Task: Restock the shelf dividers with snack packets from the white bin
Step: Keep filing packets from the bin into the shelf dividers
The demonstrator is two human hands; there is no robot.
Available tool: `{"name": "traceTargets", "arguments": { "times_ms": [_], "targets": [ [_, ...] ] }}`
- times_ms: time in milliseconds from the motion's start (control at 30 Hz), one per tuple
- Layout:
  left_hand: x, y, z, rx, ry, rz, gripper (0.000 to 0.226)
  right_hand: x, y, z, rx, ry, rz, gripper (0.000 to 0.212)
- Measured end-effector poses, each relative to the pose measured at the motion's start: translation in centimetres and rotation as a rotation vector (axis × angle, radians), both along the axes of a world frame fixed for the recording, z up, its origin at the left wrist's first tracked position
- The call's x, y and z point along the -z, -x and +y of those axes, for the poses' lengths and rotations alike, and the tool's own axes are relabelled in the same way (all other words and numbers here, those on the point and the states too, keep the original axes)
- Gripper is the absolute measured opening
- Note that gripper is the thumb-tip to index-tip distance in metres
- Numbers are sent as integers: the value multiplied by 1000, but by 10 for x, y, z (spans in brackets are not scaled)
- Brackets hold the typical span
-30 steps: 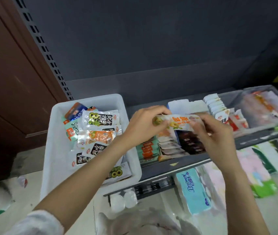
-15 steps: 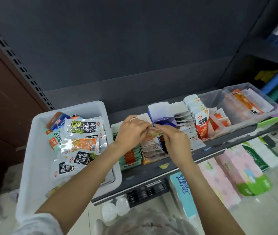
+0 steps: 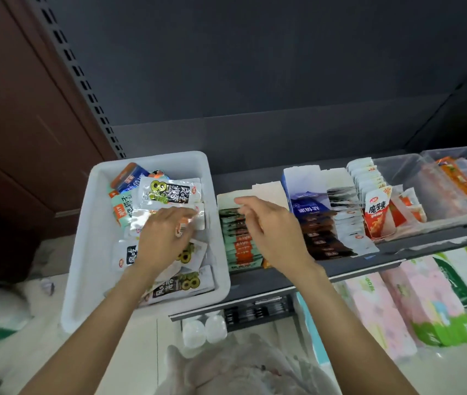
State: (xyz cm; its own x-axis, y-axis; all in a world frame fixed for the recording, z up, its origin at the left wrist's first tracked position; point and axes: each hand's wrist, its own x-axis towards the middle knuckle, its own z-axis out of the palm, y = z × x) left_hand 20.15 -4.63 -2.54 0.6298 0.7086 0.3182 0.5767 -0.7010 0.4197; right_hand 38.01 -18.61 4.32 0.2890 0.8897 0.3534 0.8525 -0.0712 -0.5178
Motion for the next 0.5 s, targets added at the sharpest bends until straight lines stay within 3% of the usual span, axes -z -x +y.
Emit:
{"name": "traceTargets", "arguments": {
  "times_ms": [133,233,367,500],
  "targets": [
    [28,38,18,-169,233,224,43,14,42,52,-171,124,47,23],
    [43,49,25,-106,325,348,52,39,64,98,-214,292,39,29],
    [54,61,29,-24,323,630,56,70,83,144,-200,519,-221,34],
    [53,71,24,-1,273,696,54,96,95,168,-113,630,-424,37]
  ]
}}
